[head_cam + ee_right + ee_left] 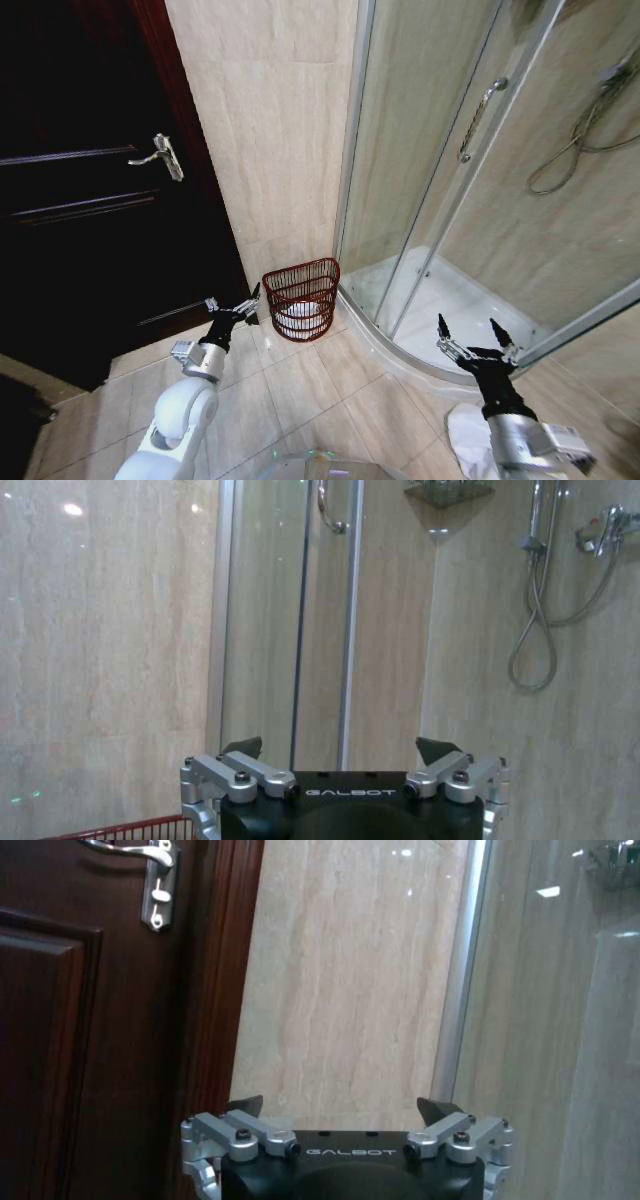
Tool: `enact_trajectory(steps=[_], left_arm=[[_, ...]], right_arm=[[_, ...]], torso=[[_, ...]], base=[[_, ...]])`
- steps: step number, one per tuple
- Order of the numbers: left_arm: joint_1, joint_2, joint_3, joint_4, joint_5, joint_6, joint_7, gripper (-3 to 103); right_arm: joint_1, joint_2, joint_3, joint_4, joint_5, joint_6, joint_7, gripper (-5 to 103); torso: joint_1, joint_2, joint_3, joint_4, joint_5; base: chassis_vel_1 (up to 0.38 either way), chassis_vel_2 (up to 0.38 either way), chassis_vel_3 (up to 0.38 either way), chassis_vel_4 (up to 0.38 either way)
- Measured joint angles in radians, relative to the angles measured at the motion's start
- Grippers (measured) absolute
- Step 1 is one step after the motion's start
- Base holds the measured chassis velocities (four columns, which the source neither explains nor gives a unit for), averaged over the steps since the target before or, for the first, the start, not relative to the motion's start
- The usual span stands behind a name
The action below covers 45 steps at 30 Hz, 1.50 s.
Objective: Discard the used towel into the hamper.
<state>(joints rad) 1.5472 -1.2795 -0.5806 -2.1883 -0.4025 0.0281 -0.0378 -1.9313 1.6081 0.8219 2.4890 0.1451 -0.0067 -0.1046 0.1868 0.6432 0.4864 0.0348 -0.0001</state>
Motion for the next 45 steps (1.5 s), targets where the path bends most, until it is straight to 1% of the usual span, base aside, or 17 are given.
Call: enact_trajectory(steps=[8, 20, 33, 36, 42, 45], left_arm=[[0.011, 0.004, -0.008, 0.008, 0.005, -0.015, 0.000, 100], [0.012, 0.005, 0.000, 0.022, 0.015, -0.020, 0.000, 100], [0.014, 0.000, 0.006, 0.028, 0.019, -0.039, 0.004, 100], [0.018, -0.002, 0.007, 0.033, 0.020, -0.044, 0.005, 100], [0.019, -0.003, 0.009, 0.037, 0.022, -0.047, 0.005, 100], [0.020, -0.004, 0.015, 0.037, 0.029, -0.049, 0.005, 100]], right_arm=[[-0.006, 0.000, -0.004, 0.000, -0.009, 0.015, -0.003, 100], [-0.005, 0.000, -0.004, -0.012, -0.009, 0.021, -0.005, 100], [-0.014, 0.000, 0.000, -0.028, -0.010, 0.050, -0.001, 100], [-0.015, 0.000, 0.001, -0.037, -0.019, 0.066, 0.009, 100], [-0.016, 0.000, 0.002, -0.050, -0.026, 0.092, 0.017, 100], [-0.017, 0.000, 0.004, -0.054, -0.027, 0.103, 0.034, 100]], torso=[[0.000, 0.000, 0.000, -0.0001, 0.0001], [0.000, 0.000, 0.000, 0.0000, 0.0000], [0.000, 0.000, 0.000, -0.0002, 0.0002], [0.000, 0.000, 0.000, 0.0002, 0.0001], [0.000, 0.000, 0.000, -0.0001, 0.0001], [0.000, 0.000, 0.000, -0.0001, 0.0001]], base=[[0.099, -0.101, -0.112, 0.089], [0.122, -0.118, -0.113, 0.115], [0.118, -0.126, -0.120, 0.116], [0.142, -0.131, -0.113, 0.123], [0.091, -0.100, -0.110, 0.104], [0.023, -0.024, -0.038, 0.025]])
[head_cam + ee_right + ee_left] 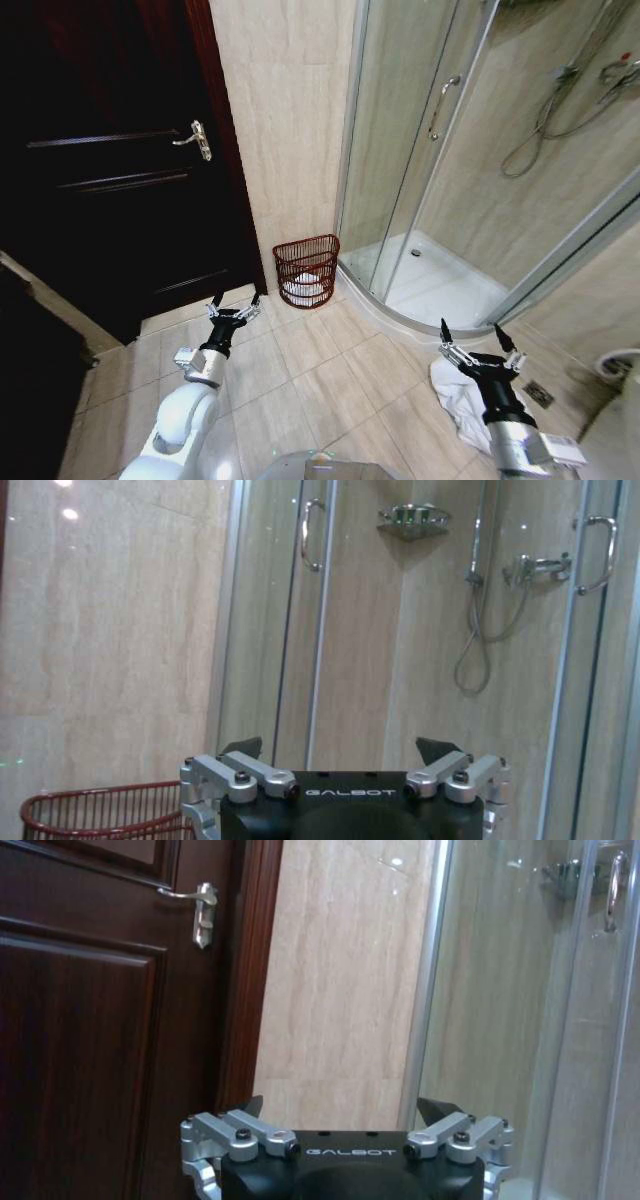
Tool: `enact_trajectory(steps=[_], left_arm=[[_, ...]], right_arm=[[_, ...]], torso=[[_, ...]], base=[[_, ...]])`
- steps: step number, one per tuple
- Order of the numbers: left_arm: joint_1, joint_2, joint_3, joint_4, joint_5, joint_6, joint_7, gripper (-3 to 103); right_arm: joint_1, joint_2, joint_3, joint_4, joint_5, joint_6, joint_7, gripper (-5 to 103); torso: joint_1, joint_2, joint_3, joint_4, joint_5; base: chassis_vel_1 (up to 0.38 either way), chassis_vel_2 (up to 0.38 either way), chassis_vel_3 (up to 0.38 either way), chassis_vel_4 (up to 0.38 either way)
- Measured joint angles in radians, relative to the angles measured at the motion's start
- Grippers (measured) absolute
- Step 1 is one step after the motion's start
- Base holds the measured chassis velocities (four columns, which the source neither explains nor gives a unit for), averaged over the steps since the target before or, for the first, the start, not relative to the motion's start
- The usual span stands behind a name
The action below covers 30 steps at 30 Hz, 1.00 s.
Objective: Discard the used towel into the hamper.
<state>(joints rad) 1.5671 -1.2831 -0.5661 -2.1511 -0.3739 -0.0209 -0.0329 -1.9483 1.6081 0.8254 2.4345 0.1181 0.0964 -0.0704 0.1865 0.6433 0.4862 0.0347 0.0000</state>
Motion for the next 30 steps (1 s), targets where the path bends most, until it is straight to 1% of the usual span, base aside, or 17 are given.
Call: enact_trajectory(steps=[13, 21, 25, 30], left_arm=[[0.004, -0.002, 0.008, 0.000, 0.010, -0.004, 0.000, 100], [0.005, -0.002, 0.008, 0.000, 0.014, -0.006, -0.001, 100], [0.005, -0.003, 0.013, 0.005, 0.018, -0.010, -0.001, 100], [0.004, -0.004, 0.015, 0.014, 0.019, -0.014, -0.001, 100]], right_arm=[[-0.005, 0.000, 0.012, 0.001, 0.025, 0.006, 0.016, 100], [-0.006, 0.000, 0.016, 0.001, 0.027, 0.009, 0.018, 100], [-0.008, 0.000, 0.019, -0.003, 0.027, 0.013, 0.019, 100], [-0.006, 0.000, 0.020, -0.012, 0.027, 0.016, 0.019, 100]], torso=[[0.000, 0.000, 0.000, 0.0000, -0.0003], [0.000, 0.000, 0.000, 0.0003, 0.0002], [0.000, 0.000, 0.000, -0.0003, 0.0002], [0.000, 0.000, 0.000, 0.0001, -0.0001]], base=[[-0.007, -0.025, 0.006, 0.018], [-0.107, -0.183, 0.109, 0.194], [-0.162, -0.202, 0.154, 0.186], [-0.129, -0.167, 0.150, 0.173]])
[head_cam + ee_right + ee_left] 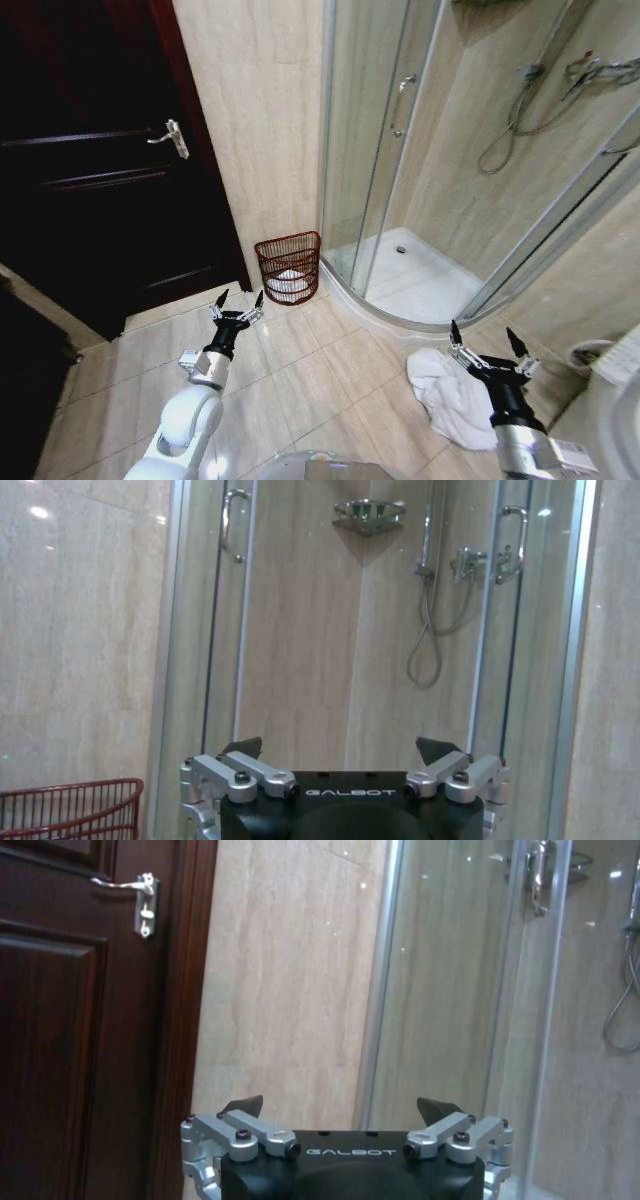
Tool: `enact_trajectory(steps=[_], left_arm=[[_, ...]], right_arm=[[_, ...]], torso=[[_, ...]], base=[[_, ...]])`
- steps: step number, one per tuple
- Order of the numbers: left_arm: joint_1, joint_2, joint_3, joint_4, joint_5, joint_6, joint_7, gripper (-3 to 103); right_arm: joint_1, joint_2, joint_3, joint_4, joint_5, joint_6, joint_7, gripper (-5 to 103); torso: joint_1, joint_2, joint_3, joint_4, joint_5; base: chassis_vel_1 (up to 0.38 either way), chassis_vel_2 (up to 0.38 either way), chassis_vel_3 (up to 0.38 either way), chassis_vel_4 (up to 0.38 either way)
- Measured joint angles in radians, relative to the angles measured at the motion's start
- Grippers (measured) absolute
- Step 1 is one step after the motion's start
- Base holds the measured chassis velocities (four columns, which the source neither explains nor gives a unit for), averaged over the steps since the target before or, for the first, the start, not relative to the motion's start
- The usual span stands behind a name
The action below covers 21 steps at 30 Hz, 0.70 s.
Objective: Discard the used towel into the hamper.
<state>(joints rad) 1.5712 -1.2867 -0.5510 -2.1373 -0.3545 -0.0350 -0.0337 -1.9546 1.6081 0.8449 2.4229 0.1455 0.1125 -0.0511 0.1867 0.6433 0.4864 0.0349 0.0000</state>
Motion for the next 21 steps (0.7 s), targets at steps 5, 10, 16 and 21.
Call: enact_trajectory(steps=[5, 10, 16, 21], left_arm=[[-0.002, -0.001, 0.005, 0.005, 0.001, 0.000, 0.000, 100], [-0.007, -0.002, 0.021, 0.006, 0.007, 0.000, -0.001, 100], [-0.021, -0.003, 0.042, 0.006, 0.009, 0.000, -0.002, 100], [-0.026, -0.003, 0.055, 0.007, 0.023, -0.003, -0.002, 100]], right_arm=[[0.002, 0.000, 0.000, -0.004, 0.000, 0.000, 0.000, 100], [0.002, 0.000, 0.007, -0.007, 0.010, 0.000, 0.000, 100], [0.001, 0.000, 0.025, -0.011, 0.030, 0.004, 0.002, 100], [0.000, 0.000, 0.029, -0.014, 0.038, 0.005, 0.006, 100]], torso=[[0.000, 0.000, 0.000, 0.0000, 0.0001], [0.000, 0.000, 0.000, -0.0001, 0.0000], [0.000, 0.000, 0.000, 0.0000, 0.0000], [0.000, 0.000, 0.000, 0.0000, 0.0000]], base=[[-0.108, -0.140, 0.121, 0.171], [-0.125, -0.175, 0.112, 0.165], [-0.127, -0.162, 0.119, 0.185], [-0.118, -0.160, 0.116, 0.169]])
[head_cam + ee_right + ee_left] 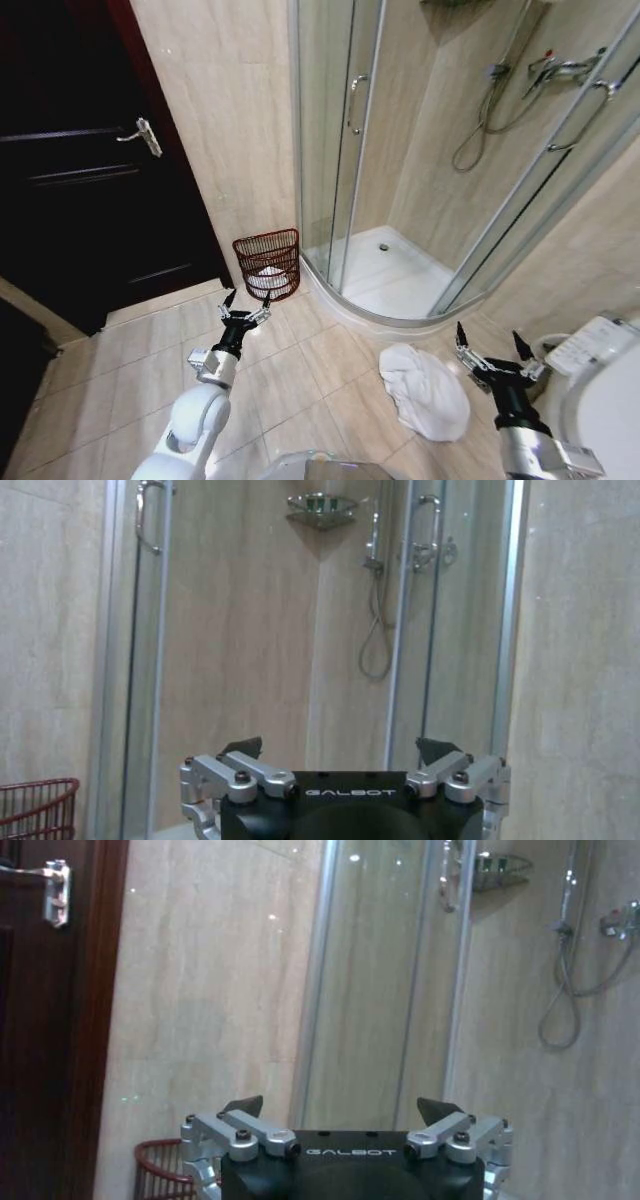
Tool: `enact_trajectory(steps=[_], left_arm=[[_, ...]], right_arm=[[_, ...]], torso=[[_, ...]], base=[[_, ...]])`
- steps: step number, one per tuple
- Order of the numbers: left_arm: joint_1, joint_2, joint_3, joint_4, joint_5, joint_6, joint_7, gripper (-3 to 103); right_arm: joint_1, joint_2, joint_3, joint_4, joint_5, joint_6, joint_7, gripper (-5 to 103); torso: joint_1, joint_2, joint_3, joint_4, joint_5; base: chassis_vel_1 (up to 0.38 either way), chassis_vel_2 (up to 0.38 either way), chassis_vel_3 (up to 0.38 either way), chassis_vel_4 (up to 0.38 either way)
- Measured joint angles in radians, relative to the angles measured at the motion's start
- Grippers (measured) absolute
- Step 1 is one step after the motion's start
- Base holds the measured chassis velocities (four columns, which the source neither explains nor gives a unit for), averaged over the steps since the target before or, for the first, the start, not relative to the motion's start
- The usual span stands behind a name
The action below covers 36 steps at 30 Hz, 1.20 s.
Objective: Discard the used towel into the hamper.
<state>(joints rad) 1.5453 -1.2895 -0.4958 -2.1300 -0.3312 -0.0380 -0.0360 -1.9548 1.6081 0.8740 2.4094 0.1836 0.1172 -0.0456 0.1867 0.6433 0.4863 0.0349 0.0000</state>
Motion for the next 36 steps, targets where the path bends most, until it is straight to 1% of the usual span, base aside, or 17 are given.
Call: enact_trajectory(steps=[10, 15, 18, 20, 23, 25, 26, 28, 31, 36], left_arm=[[0.004, 0.004, 0.000, -0.009, 0.002, -0.005, 0.013, 100], [0.003, 0.006, -0.002, -0.021, 0.002, -0.005, 0.014, 100], [0.007, 0.005, 0.000, -0.035, 0.003, 0.005, 0.014, 100], [0.007, 0.005, 0.000, -0.037, 0.003, 0.007, 0.014, 100], [0.008, 0.006, 0.001, -0.051, 0.004, 0.024, 0.011, 100], [0.008, 0.006, 0.001, -0.053, 0.004, 0.026, 0.010, 100], [0.005, 0.007, 0.002, -0.062, 0.004, 0.031, 0.007, 100], [0.004, 0.007, 0.003, -0.064, 0.004, 0.031, 0.006, 100], [0.003, 0.005, 0.008, -0.080, 0.006, 0.034, 0.002, 100], [0.007, 0.004, 0.014, -0.093, 0.013, 0.037, -0.006, 100]], right_arm=[[0.000, 0.000, -0.001, -0.007, -0.001, 0.017, 0.021, 100], [-0.010, 0.000, 0.001, -0.003, -0.002, 0.027, 0.028, 100], [-0.011, 0.000, 0.005, 0.002, -0.001, 0.029, 0.031, 100], [-0.011, 0.000, 0.006, 0.003, -0.001, 0.029, 0.031, 100], [-0.010, 0.000, 0.007, 0.007, -0.001, 0.028, 0.031, 100], [-0.009, 0.000, 0.008, 0.008, -0.001, 0.028, 0.031, 100], [-0.009, 0.000, 0.008, 0.012, -0.001, 0.027, 0.031, 100], [-0.010, 0.000, 0.008, 0.013, -0.001, 0.027, 0.031, 100], [-0.011, 0.000, 0.005, 0.017, -0.001, 0.027, 0.032, 100], [-0.007, 0.000, 0.000, 0.018, -0.002, 0.028, 0.032, 100]], torso=[[0.002, 0.004, 0.002, -0.0001, 0.0002], [0.009, 0.021, 0.011, 0.0001, 0.0001], [0.017, 0.039, 0.022, -0.0002, -0.0001], [0.018, 0.042, 0.024, -0.0002, 0.0000], [0.026, 0.061, 0.035, -0.0002, 0.0000], [0.028, 0.064, 0.037, -0.0001, 0.0000], [0.032, 0.075, 0.044, -0.0002, 0.0000], [0.033, 0.079, 0.046, -0.0001, 0.0000], [0.042, 0.099, 0.058, -0.0002, 0.0000], [0.049, 0.117, 0.068, -0.0001, 0.0000]], base=[[-0.078, -0.132, 0.088, 0.094], [0.006, -0.013, 0.025, 0.001], [0.000, 0.000, 0.000, 0.000], [0.000, 0.000, 0.000, 0.000], [0.000, 0.000, 0.000, 0.000], [0.000, 0.000, 0.000, 0.000], [0.000, 0.000, 0.000, 0.000], [0.000, 0.000, 0.000, 0.000], [0.000, 0.000, 0.000, 0.000], [0.000, 0.000, 0.000, 0.000]])
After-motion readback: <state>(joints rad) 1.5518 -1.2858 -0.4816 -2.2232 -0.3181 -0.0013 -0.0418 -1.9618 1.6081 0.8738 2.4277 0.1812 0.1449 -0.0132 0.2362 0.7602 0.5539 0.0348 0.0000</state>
